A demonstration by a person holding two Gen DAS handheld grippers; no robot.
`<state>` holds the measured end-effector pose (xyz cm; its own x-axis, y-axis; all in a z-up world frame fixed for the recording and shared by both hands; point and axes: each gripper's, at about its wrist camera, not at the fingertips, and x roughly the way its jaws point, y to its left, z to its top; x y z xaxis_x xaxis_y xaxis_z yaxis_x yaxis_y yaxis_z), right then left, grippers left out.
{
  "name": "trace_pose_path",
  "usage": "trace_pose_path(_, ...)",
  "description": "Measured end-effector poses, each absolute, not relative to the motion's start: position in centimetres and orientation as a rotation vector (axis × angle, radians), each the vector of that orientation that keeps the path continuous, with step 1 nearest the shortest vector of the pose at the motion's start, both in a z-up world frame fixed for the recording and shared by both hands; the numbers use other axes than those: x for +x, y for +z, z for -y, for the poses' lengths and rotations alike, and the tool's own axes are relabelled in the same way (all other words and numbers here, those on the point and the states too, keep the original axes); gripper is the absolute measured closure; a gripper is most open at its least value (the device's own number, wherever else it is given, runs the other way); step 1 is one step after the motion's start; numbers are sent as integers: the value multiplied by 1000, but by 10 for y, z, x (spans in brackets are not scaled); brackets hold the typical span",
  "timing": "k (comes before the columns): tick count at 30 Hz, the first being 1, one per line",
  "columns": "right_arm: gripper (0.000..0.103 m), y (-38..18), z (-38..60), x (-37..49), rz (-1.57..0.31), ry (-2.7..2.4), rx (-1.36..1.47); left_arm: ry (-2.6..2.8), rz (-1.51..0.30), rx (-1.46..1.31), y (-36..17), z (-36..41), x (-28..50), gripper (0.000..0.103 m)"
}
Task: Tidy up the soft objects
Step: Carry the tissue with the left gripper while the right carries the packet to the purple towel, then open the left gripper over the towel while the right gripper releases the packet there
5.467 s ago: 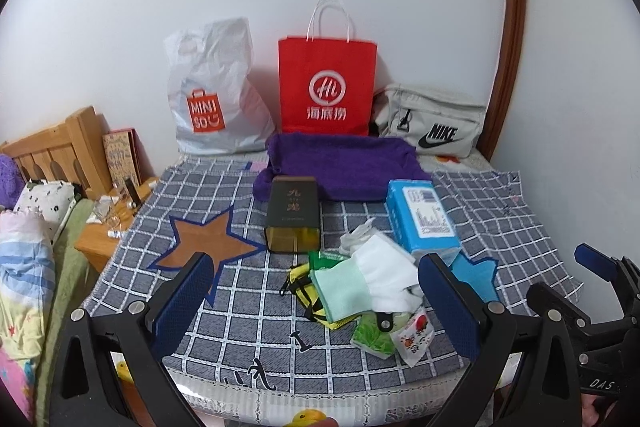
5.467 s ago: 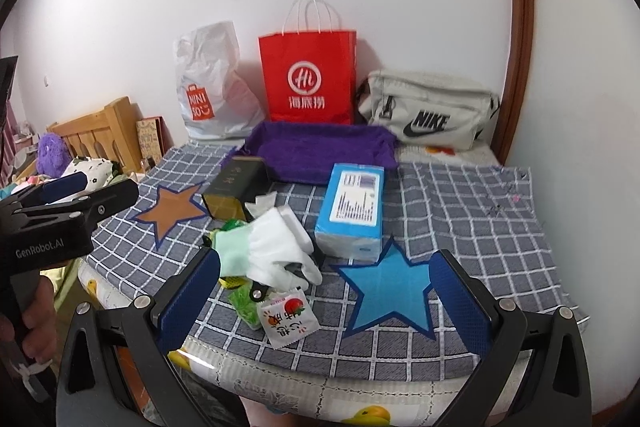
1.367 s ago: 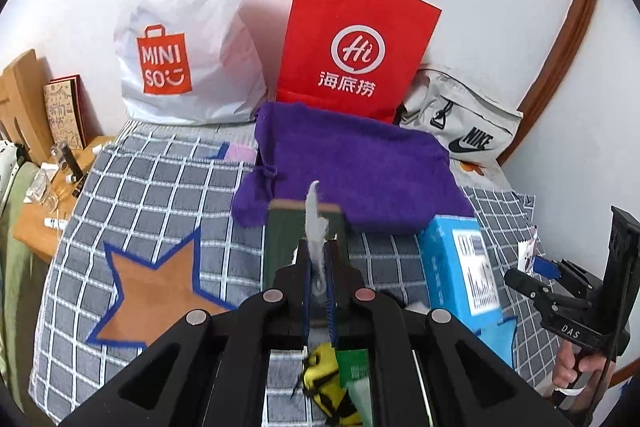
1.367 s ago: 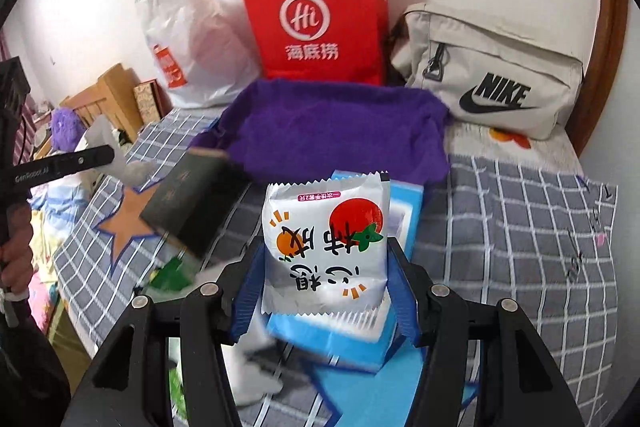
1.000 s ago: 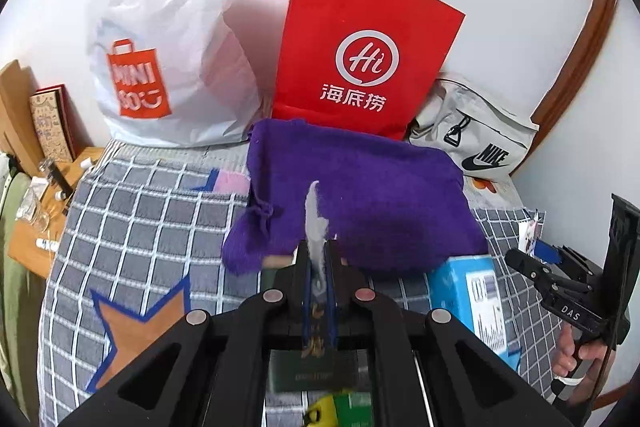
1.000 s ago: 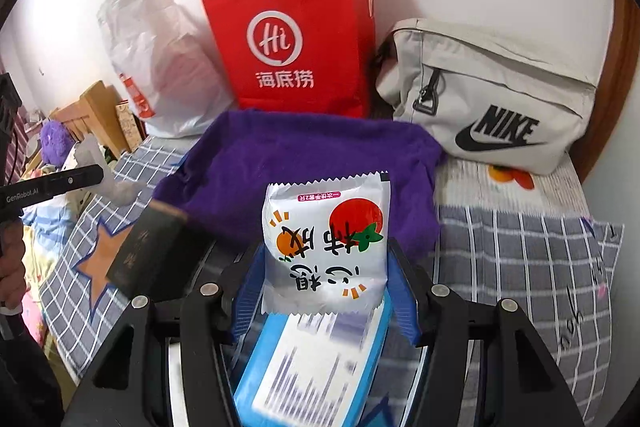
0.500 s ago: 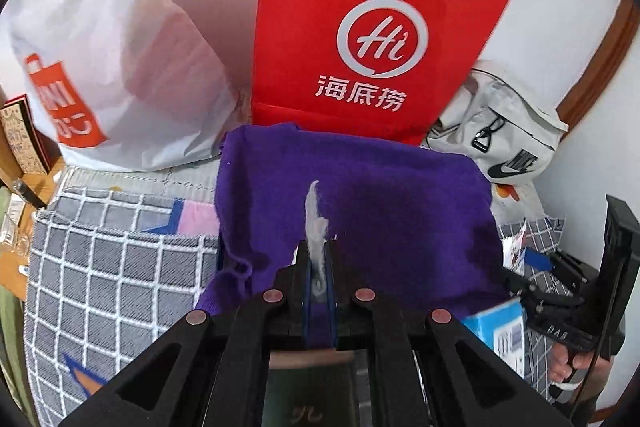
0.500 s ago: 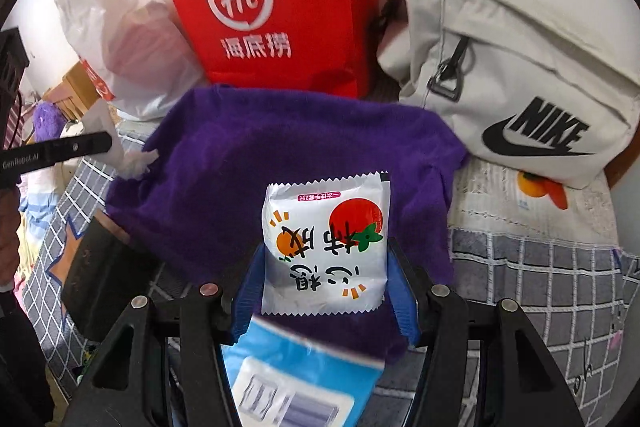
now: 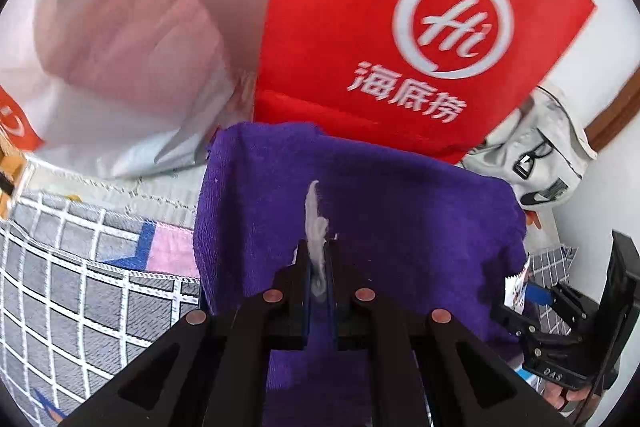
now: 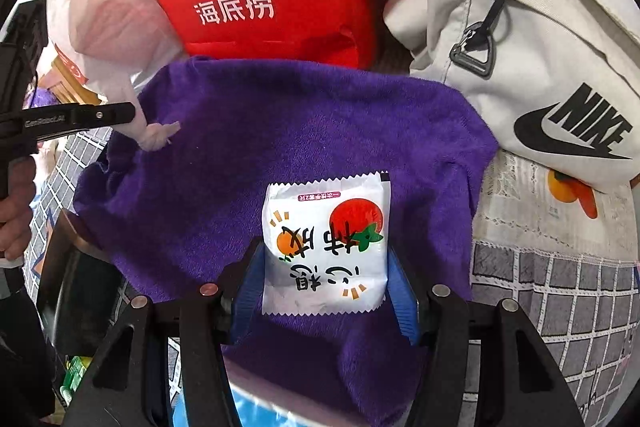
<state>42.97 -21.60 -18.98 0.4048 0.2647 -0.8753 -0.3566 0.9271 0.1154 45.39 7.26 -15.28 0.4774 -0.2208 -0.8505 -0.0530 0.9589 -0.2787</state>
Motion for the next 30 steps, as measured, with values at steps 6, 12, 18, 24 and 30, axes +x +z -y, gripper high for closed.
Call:
trace_pose_path(6,40,-198,213,435,-1111,397,-109,-131,-1074,-325,-159,-76,463,96)
trace_pose_path(12,21,-195,213,436,-1099,410,-103,-99,-1082,-306,-160,-77,467,51)
trace_pose_path(18,21,-179,212,431,-1064,371,-60,-92,-1071,-280,-145,-77,455,51)
trace_pose_path(24,21,-152,222,402,-1006,365,-16,-92,-984,-300,-117,-88,419,51)
trace_pose_path(30,21,-128,221,359,-969,373,-4,-91,-906,-286,-89,-99,367,51)
